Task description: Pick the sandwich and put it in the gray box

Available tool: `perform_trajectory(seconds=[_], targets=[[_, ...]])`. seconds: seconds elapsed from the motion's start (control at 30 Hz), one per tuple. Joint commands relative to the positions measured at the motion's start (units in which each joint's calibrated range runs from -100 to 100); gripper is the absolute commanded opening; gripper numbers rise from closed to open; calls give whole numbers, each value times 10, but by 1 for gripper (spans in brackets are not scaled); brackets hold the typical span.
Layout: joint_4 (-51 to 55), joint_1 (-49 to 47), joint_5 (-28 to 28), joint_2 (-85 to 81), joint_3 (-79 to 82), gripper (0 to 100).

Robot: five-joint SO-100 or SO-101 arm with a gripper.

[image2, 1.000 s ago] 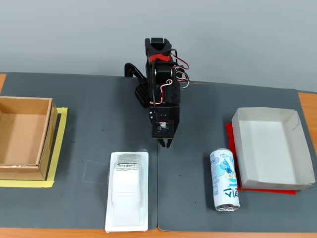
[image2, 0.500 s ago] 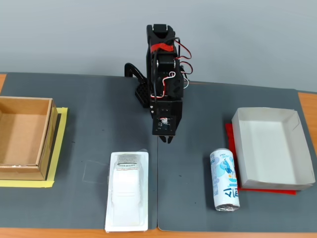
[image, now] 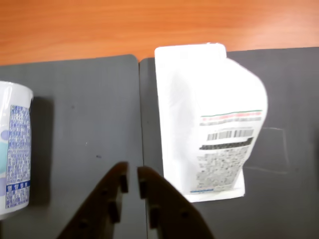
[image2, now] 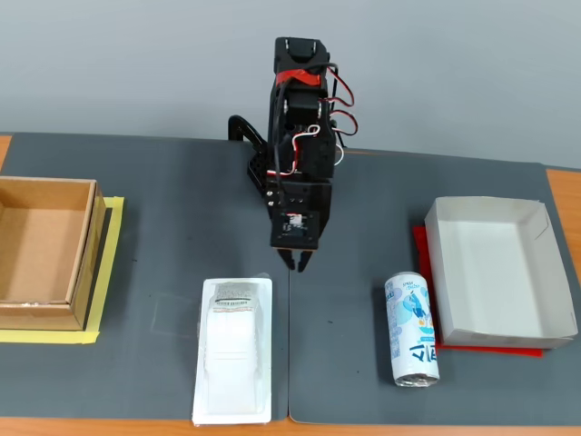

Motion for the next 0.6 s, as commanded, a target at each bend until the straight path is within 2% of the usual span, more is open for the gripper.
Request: perform_trajectory(seconds=[0.0, 0.57], targets=[[1, 25, 11, 44, -75, 2], [1, 106, 55, 172, -138, 2]])
